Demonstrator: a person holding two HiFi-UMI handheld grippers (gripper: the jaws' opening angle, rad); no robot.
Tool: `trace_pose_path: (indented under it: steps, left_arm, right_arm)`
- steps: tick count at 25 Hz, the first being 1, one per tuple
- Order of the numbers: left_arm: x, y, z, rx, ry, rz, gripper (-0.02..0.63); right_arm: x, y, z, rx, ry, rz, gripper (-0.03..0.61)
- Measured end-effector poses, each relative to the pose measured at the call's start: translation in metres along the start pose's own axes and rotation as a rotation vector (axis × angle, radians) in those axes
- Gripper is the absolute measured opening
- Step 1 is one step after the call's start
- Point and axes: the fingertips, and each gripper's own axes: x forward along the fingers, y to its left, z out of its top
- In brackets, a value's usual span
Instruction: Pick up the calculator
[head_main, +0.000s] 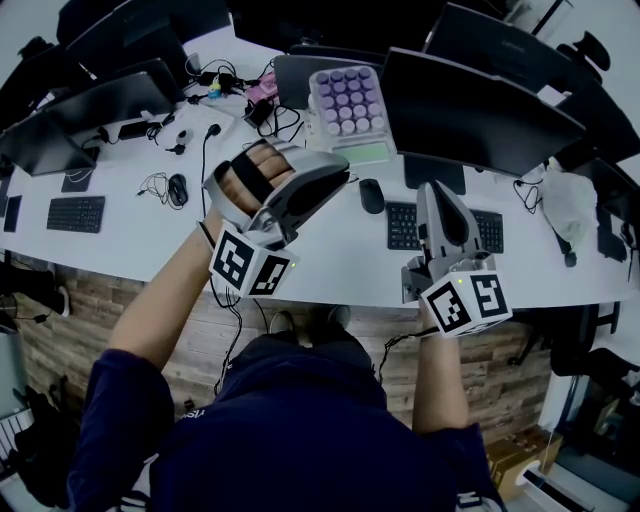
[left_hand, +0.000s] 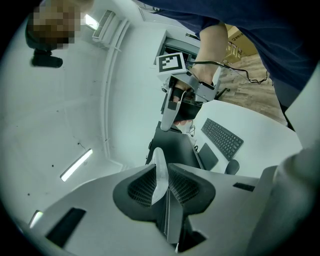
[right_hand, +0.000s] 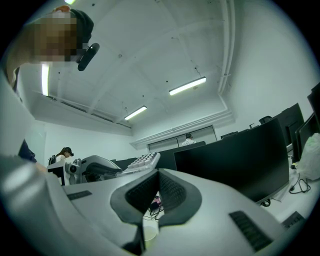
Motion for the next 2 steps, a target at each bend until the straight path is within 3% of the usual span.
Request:
trace_pose_path:
  steps: [2]
  left_arm:
    - [0.0000,-0.0008,-0.0002,0.000,0.000,-0.001,0.091]
  right_arm:
    - [0.0001,-0.0002,-0.0001,-0.001,0.000,0.001,0.003]
